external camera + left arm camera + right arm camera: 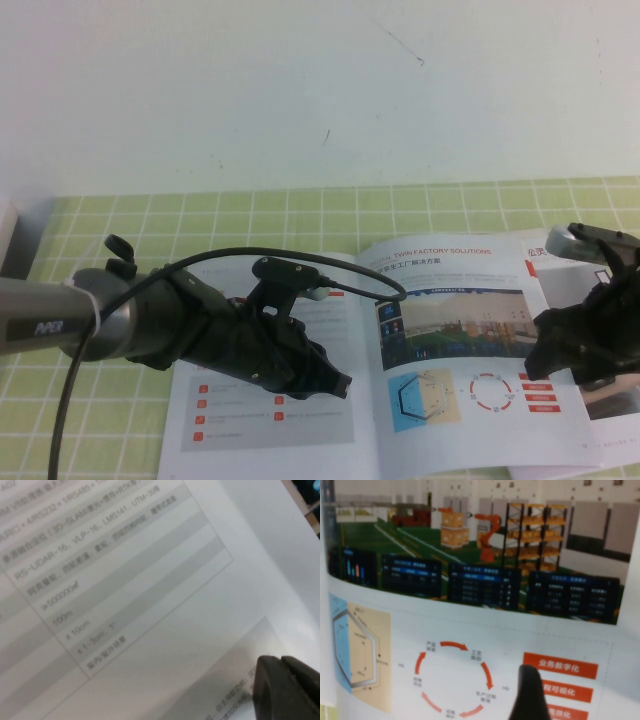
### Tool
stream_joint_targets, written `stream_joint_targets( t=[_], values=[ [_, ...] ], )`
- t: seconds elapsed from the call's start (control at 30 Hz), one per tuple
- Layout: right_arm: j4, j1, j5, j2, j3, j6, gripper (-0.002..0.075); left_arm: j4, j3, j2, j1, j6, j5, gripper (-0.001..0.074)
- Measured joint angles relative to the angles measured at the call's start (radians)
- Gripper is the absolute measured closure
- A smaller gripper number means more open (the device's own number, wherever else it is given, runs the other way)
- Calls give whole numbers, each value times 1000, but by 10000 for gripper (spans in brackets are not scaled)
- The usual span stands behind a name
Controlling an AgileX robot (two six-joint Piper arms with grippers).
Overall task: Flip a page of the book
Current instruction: Open the closed book
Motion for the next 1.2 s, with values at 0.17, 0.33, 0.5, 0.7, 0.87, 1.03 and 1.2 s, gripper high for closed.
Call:
stream_joint_targets(
  t=[0.17, 0.33, 0.5, 0.7, 0.87, 1.03, 1.2],
  values=[
    [-37, 0, 0, 0, -2, 26, 255, 0, 0, 0, 0, -2, 0, 738],
    [-43, 0, -1, 0, -2, 37, 255, 0, 0, 0, 0, 2, 0, 738],
    [-41, 0, -1, 0, -2, 41, 255, 0, 0, 0, 0, 5, 0, 738],
    [-35, 0, 1, 0, -2, 41, 255, 0, 0, 0, 0, 12, 0, 738],
    [-11, 0, 9, 0, -2, 21, 263, 0, 0, 0, 0, 16, 0, 738],
    [27, 0, 9, 0, -2, -8, 282, 0, 0, 0, 0, 16, 0, 738],
    [33, 0, 9, 0, -2, -12, 286, 0, 0, 0, 0, 16, 0, 738]
  ],
)
